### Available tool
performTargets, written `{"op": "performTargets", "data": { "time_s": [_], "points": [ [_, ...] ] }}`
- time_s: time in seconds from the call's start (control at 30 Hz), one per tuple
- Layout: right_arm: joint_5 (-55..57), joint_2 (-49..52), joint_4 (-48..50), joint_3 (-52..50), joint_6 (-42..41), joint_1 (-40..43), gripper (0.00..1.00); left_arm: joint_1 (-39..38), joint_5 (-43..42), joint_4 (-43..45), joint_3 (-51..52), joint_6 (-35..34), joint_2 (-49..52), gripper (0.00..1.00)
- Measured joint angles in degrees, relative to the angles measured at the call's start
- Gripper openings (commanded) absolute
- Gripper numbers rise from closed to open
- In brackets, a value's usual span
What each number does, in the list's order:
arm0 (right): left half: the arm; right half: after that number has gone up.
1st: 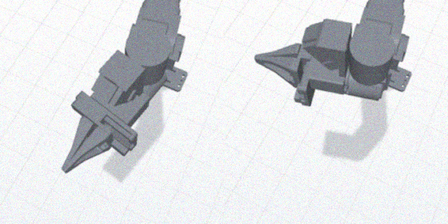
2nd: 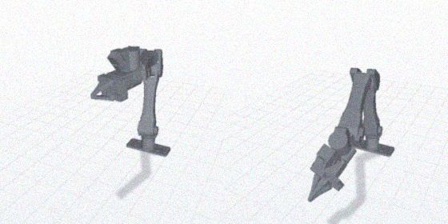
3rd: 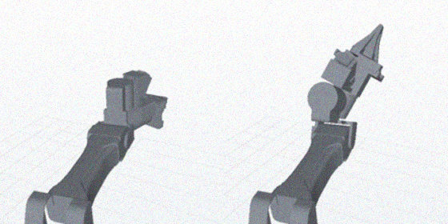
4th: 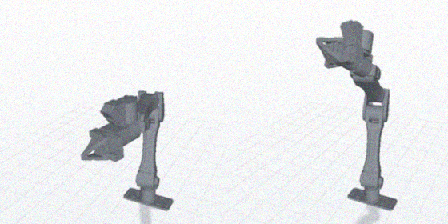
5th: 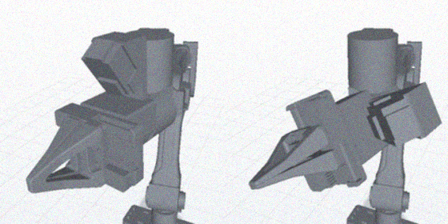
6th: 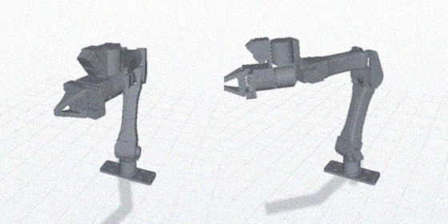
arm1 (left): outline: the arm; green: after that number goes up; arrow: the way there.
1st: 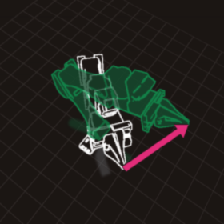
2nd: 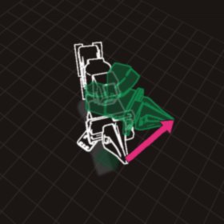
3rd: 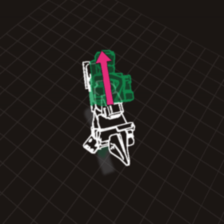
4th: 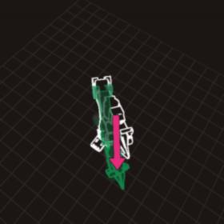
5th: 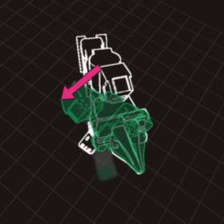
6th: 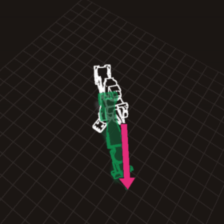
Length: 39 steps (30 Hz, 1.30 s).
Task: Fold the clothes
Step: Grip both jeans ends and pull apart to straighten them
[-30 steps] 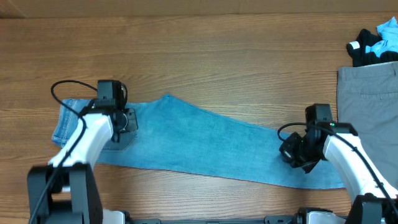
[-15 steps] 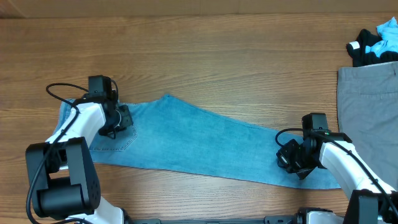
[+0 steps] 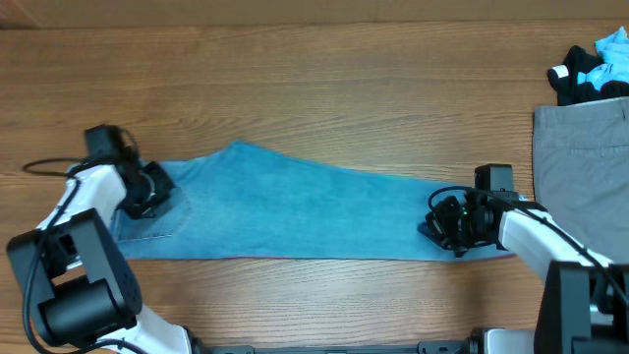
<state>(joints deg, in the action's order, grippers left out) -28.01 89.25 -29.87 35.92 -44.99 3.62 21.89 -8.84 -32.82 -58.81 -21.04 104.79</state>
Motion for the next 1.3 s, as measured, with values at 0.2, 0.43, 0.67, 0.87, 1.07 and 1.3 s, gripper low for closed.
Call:
{"op": "performTargets", "data": {
  "time_s": [0.2,0.43,0.67,0.87,1.07,1.3],
  "points": [
    [-1.62,3.45,-1.03,3.76,0.04,-0.74,0.07,6.14,-3.13,-0.46,-0.07,-1.62,0.28,0.04],
    [3.87,4.94,-4.85,13.33,1.33,-0.59,0.07,10.12,-2.01,-0.79,-0.17,-3.08,0.28,0.04],
    [11.39,5.11,-22.77,31.89,5.44,-0.59,0.42,10.69,0.81,-4.59,-1.95,-3.98,0.11,0.04],
    [22.56,5.09,-36.17,46.82,8.61,1.86,1.0,11.98,5.35,-12.66,-2.64,-4.59,-1.73,0.87],
    [27.41,5.11,-37.99,48.19,16.26,9.27,1.0,12.31,3.37,-16.35,-4.94,-3.1,-6.82,1.0],
    [28.76,5.11,-34.25,47.17,25.97,15.1,1.0,12.28,-4.55,-19.67,-6.08,0.5,-11.67,1.0]
  ]
}}
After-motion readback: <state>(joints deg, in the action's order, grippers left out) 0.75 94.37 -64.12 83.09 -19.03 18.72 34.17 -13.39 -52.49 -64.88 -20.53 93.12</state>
